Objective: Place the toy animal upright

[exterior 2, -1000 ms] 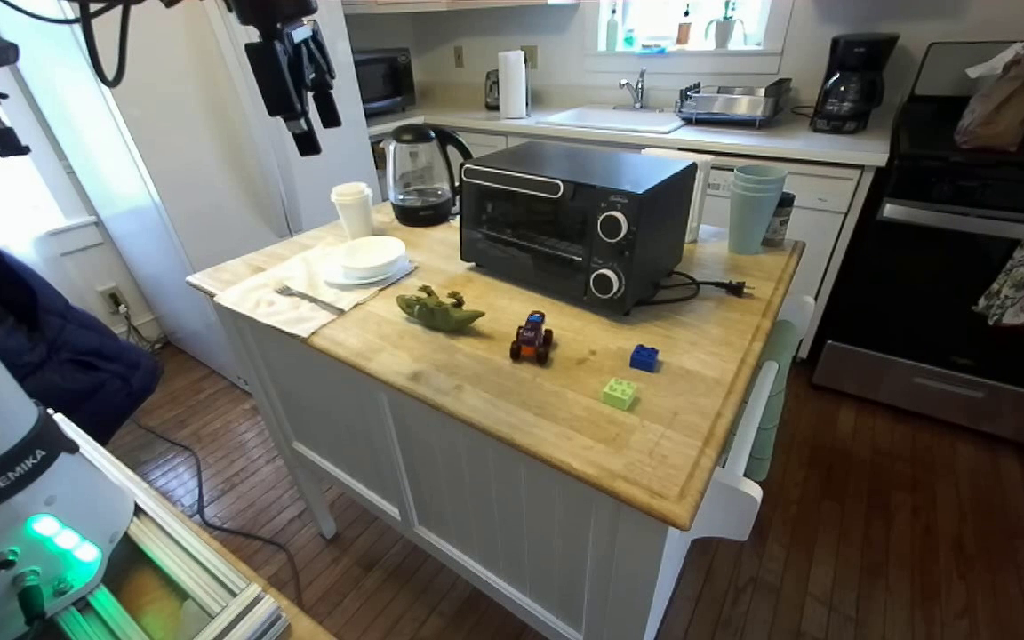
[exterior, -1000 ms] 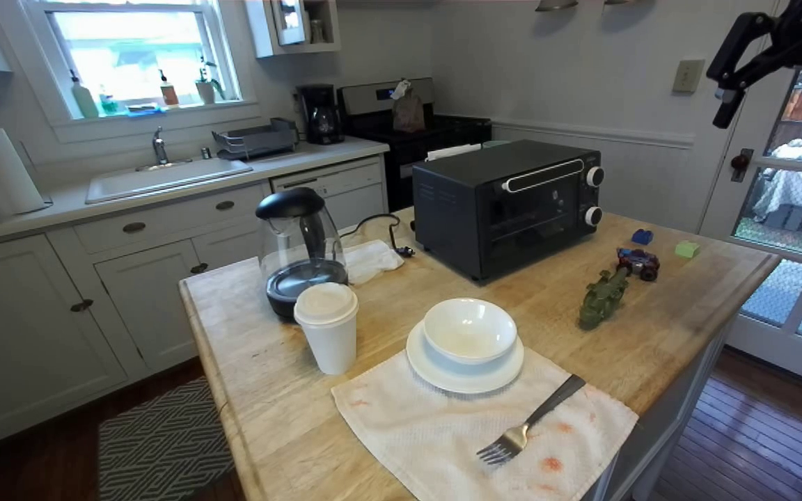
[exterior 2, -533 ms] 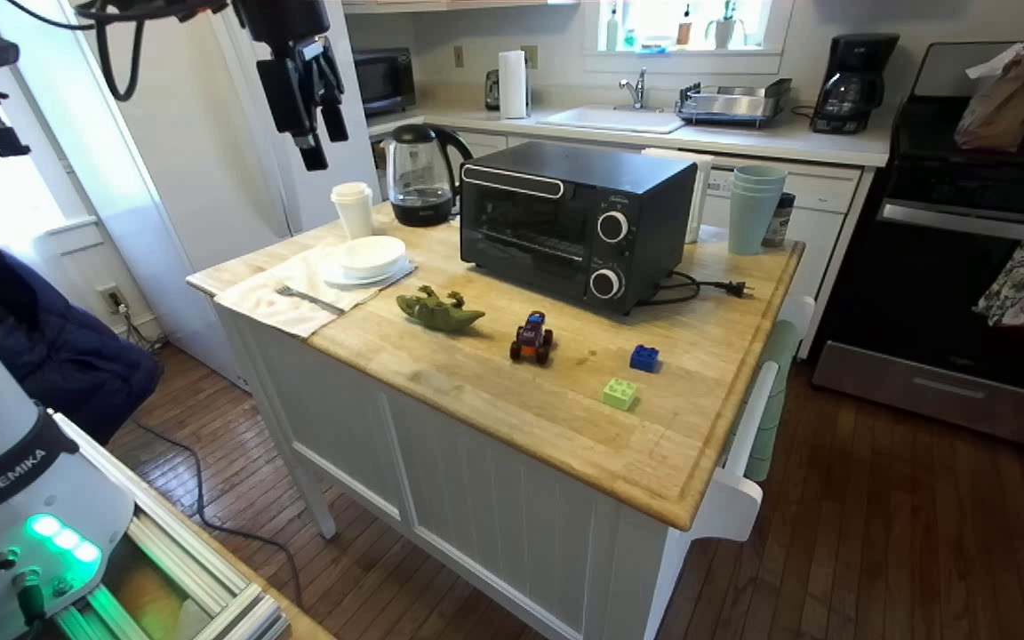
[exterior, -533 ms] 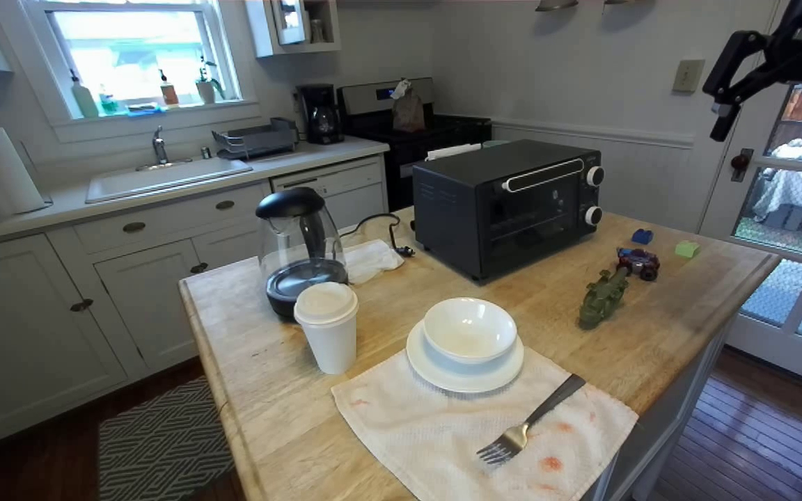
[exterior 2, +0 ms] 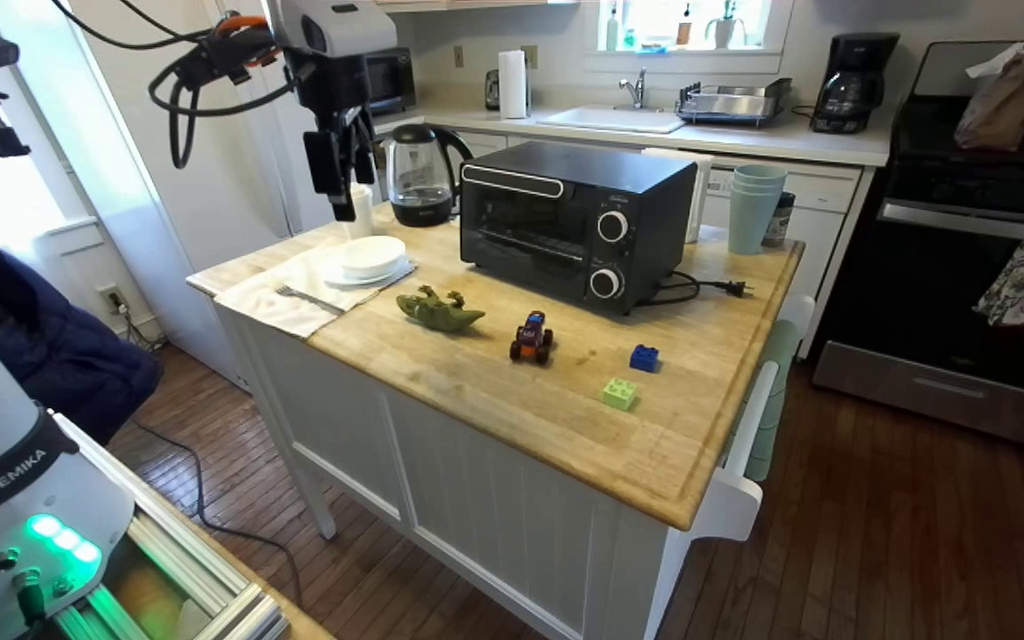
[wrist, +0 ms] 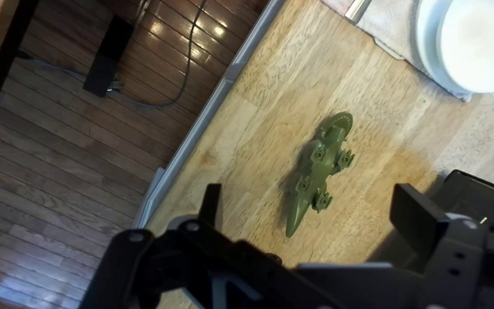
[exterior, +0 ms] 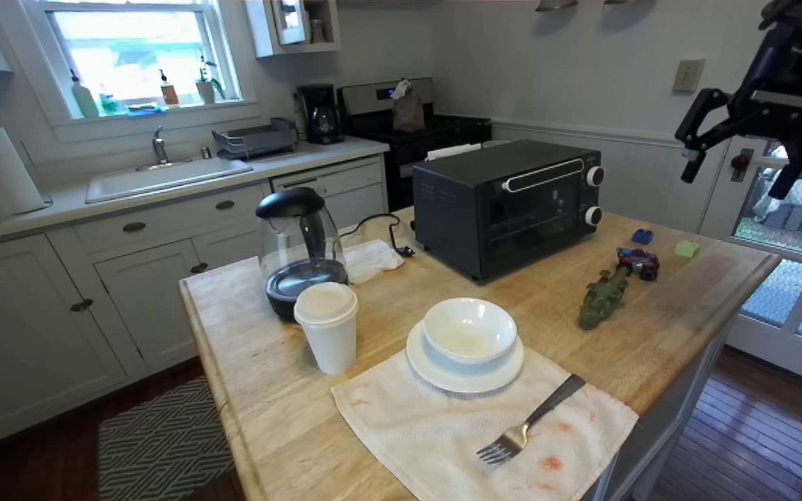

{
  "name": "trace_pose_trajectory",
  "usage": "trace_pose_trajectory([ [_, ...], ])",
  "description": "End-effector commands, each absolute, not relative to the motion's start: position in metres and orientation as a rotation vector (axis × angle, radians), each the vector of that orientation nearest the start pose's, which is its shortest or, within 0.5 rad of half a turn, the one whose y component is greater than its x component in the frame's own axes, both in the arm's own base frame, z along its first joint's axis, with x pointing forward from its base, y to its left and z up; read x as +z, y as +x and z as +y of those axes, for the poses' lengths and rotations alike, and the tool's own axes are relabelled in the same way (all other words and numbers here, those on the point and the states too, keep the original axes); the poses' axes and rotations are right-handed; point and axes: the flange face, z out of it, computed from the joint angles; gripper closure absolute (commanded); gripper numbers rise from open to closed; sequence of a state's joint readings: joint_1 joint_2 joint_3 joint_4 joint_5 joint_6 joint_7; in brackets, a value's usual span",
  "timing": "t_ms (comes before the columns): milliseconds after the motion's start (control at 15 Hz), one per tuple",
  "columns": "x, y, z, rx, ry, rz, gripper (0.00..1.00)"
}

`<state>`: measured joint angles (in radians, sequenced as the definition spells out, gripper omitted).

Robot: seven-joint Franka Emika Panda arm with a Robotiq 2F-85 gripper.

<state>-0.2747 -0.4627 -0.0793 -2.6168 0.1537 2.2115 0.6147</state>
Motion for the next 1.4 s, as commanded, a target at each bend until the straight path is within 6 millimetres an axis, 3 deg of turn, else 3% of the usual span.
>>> trace_pose_trajectory([
  [0,0.391,0.383,-0.140,-0.007,-2.495,1.427,0.00],
  [133,0.392,0.376,-0.139,-0.003,-2.526,1.450,0.00],
  [667,0.392,0.379,-0.141,-0.002,-2.516,1.433,0.00],
  [1333,0.343,0.406,-0.158,-0.157,-2.622,1.468,0.00],
])
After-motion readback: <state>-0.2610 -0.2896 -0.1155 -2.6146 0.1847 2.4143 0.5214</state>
